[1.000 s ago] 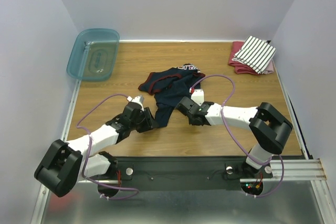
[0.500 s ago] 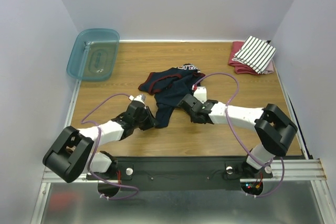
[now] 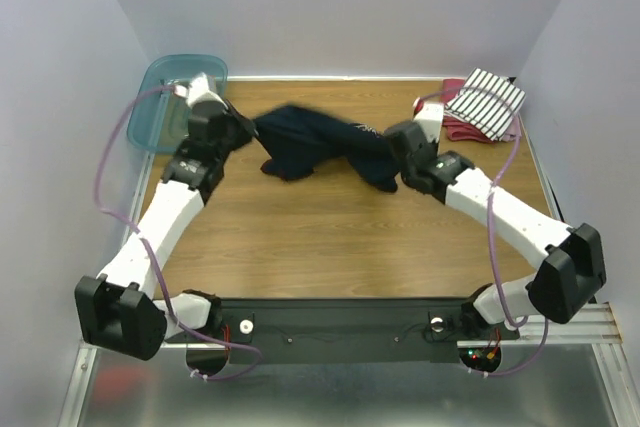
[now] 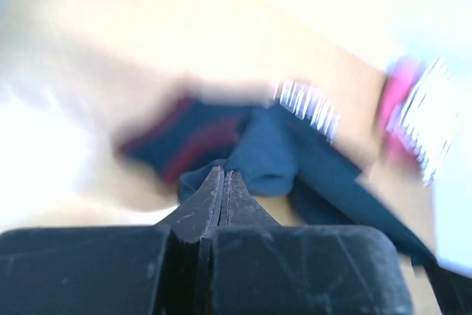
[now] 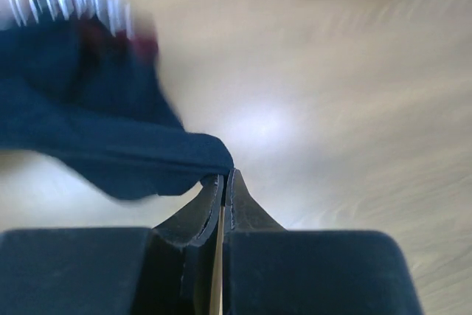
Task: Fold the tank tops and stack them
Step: Flatten the tank top out
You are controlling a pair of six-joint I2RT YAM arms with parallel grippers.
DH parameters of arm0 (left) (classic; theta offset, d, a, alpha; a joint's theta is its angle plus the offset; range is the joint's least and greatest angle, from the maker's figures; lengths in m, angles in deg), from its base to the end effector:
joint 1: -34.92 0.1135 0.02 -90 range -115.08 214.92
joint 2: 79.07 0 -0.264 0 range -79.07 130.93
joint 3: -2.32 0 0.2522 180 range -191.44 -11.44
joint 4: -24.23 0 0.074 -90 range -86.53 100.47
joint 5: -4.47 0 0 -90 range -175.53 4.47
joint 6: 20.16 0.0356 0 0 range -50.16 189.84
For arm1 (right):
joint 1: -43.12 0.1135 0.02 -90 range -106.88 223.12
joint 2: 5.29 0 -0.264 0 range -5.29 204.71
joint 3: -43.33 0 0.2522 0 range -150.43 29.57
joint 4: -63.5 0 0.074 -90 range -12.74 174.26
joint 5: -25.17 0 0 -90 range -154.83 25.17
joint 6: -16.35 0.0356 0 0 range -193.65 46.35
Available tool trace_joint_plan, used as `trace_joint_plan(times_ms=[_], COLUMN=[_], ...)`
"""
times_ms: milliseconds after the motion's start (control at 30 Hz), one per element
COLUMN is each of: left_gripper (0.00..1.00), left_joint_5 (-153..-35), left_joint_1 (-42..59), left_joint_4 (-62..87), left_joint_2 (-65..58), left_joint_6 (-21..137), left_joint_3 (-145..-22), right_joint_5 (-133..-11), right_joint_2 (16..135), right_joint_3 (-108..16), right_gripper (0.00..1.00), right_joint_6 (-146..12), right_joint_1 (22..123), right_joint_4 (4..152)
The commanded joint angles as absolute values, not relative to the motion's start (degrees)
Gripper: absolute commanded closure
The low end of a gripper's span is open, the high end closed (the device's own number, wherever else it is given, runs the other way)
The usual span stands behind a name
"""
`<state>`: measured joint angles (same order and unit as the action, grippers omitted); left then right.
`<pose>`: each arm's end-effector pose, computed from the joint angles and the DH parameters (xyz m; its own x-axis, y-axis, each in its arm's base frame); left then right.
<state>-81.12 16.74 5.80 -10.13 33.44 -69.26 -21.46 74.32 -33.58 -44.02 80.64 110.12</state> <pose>0.2692 -0.0855 0.3417 -0.3510 -0.5075 -0.7869 0.0404 0.8314 -0.5542 0.2444 0.1569 0.2855 -0.5662 0.0184 -0.8241 0.2211 0.9665 -0.1304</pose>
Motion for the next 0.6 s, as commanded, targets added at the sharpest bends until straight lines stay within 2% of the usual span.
trace_joint_plan(times_ms=[0, 167, 267, 433, 567], left_gripper=[1.0, 1.0, 1.0, 1.0, 1.0], left_joint_5=[-73.2, -67.9, -67.8, -70.5, -70.8], left_joint_1=[20.2, 21.8, 21.8, 21.8, 21.8], left_joint_4=[-0.7, -4.6, -4.3, -4.0, -3.8], left_joint_2=[-12.8, -11.8, -12.5, -15.1, -17.5], left_joint_6=[40.2, 44.8, 45.8, 46.0, 45.9], left_joint_3=[-85.6, -104.9, -111.4, -116.6, -117.2], right_joint_5=[-10.5, -9.0, -10.2, -16.7, -20.0], right_joint_2=[72.8, 73.5, 73.5, 71.0, 66.6], right_joint_3=[-47.1, -65.0, -73.5, -81.8, -82.0], right_gripper=[1.0, 1.0, 1.0, 1.0, 1.0], right_joint_6=[-55.6, -63.9, -68.0, -73.2, -77.2], right_joint_1=[76.4, 72.7, 72.4, 72.4, 72.4], right_joint_4=[107.8, 103.9, 101.1, 97.6, 94.6])
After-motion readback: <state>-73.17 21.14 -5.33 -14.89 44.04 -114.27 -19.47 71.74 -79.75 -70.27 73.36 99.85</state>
